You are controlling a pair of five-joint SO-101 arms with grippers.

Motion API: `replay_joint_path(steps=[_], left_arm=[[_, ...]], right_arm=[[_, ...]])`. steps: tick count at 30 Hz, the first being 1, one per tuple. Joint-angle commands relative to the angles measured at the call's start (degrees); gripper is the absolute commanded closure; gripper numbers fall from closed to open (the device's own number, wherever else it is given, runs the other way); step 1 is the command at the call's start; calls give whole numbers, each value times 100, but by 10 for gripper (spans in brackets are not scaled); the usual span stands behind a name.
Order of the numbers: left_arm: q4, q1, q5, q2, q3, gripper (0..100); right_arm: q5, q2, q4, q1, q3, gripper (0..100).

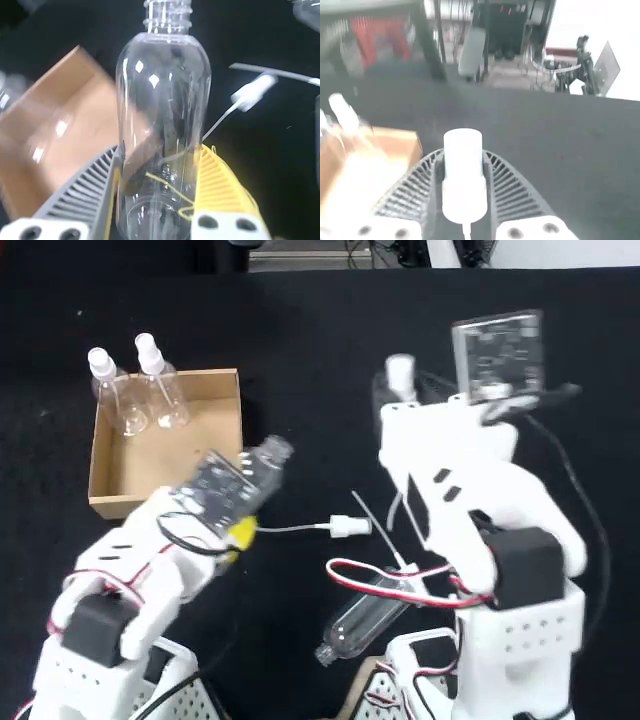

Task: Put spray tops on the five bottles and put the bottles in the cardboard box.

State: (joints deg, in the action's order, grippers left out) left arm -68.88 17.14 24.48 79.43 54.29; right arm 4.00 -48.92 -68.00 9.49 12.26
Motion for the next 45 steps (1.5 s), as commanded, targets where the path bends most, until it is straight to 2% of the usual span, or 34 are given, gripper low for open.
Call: replay_joint_path(steps=[1, 8, 14, 20, 27, 35, 40, 45], left_arm=[[1415, 822, -70, 18, 708, 927], [3974, 1086, -70, 18, 2202, 927], [5925, 1112, -70, 18, 3371, 927], [8220, 1068, -53, -44, 4365, 927], [7798, 708, -35, 18, 4356, 927], [8853, 611, -35, 18, 4356, 927], [8246, 541, -35, 18, 4356, 927], [8440, 567, -132, 18, 4356, 927]], right_arm=[[422, -189, -18, -79, -875, 987], [475, -163, -18, -79, -1903, 987], [466, -163, -9, -88, -2044, 987], [492, -154, 360, -88, -2000, 987], [475, -154, 431, -79, -2044, 987], [466, -189, 545, -79, -2044, 987], [466, -189, 747, -70, -2044, 987], [475, -171, 756, -62, -2044, 987]])
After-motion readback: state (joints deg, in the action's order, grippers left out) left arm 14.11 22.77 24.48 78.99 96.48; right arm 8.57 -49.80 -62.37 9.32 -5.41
